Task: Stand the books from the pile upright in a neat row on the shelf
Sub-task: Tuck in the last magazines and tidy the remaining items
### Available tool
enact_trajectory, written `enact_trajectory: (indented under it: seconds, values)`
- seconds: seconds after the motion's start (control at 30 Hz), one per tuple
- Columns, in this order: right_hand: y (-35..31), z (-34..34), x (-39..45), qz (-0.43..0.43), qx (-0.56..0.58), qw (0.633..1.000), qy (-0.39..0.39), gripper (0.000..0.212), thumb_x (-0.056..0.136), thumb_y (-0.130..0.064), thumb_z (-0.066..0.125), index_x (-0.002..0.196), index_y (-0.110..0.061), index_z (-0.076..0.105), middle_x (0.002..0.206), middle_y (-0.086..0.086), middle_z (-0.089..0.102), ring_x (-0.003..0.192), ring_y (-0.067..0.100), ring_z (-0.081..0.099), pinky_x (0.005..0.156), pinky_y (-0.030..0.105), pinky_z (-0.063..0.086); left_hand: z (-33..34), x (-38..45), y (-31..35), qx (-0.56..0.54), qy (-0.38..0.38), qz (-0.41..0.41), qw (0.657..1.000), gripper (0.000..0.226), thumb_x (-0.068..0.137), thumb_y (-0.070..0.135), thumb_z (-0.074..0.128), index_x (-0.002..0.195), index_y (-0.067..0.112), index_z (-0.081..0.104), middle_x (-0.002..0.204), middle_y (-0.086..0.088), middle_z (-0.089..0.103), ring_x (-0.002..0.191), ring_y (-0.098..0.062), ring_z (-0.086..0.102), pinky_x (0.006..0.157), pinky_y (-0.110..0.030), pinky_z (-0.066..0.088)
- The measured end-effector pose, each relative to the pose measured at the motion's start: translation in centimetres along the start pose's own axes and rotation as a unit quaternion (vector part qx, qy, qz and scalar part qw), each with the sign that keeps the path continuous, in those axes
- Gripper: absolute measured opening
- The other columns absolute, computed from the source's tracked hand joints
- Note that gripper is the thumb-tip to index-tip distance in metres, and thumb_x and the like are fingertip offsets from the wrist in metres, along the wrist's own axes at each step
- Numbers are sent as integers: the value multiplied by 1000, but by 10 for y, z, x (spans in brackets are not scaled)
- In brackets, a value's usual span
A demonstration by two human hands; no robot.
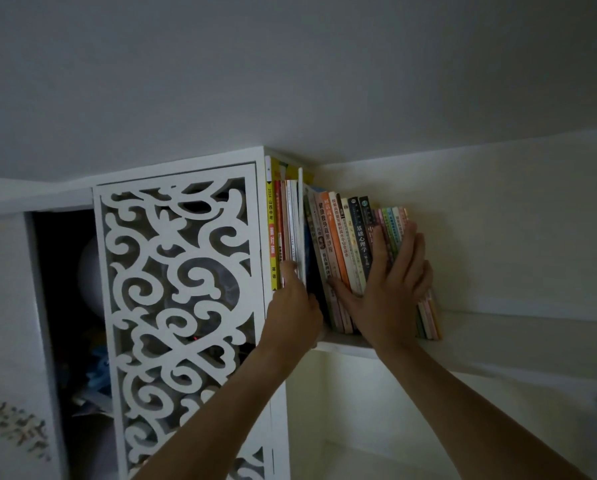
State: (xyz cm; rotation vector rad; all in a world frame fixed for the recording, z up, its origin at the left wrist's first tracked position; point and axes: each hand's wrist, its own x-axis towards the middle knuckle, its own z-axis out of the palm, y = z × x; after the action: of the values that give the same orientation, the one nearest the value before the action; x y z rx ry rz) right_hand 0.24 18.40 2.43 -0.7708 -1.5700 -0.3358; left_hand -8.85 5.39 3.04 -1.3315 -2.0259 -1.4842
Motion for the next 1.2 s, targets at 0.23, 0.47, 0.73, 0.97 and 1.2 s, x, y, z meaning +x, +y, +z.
enact_trajectory:
  seconds: [0.23, 0.47, 0.73, 0.97, 1.2]
  values:
    - [1, -3, 1, -2, 28, 1000, 13, 97, 87, -76, 52, 159, -14, 32, 167, 23, 13, 154, 43, 14, 115, 66, 24, 8, -5, 2, 27, 110, 100, 989, 35, 108, 31, 36, 138, 14, 44, 101, -2, 71, 75, -9, 71, 68, -30, 65]
    - [1, -3, 2, 7, 67, 997, 34, 66, 103, -55, 38, 156, -16, 38, 168, 18, 15, 153, 39, 19, 119, 60, 22, 38, 9, 13, -2, 71, 70, 995, 50, 108, 36, 48, 152, 16, 33, 124, 8, 64, 92, 0, 65, 68, 1, 48]
    - [-3, -5, 9, 74, 92, 992, 52, 84, 94, -72, 40, 155, -14, 33, 168, 17, 12, 155, 37, 12, 120, 65, 16, 45, 16, 18, -65, 12, 84, 994, 38, 110, 31, 50, 143, 15, 40, 102, 13, 64, 63, 20, 56, 57, 3, 42]
    - [1, -10, 28, 146, 56, 988, 7, 145, 56, -95, 61, 162, -16, 2, 168, 22, -8, 155, 44, -5, 117, 74, 6, 48, 23, 26, -15, -68, 113, 991, 29, 111, 30, 42, 130, 10, 46, 107, -6, 74, 67, 1, 56, 57, -6, 47]
    - [-7, -3, 27, 151, 31, 988, 16, 135, 63, -94, 58, 162, -16, 9, 168, 23, 0, 155, 45, 0, 115, 76, 11, 27, 36, 13, 157, -83, 198, 964, 38, 108, 27, 50, 143, 10, 48, 124, -15, 67, 105, -26, 70, 95, -41, 60]
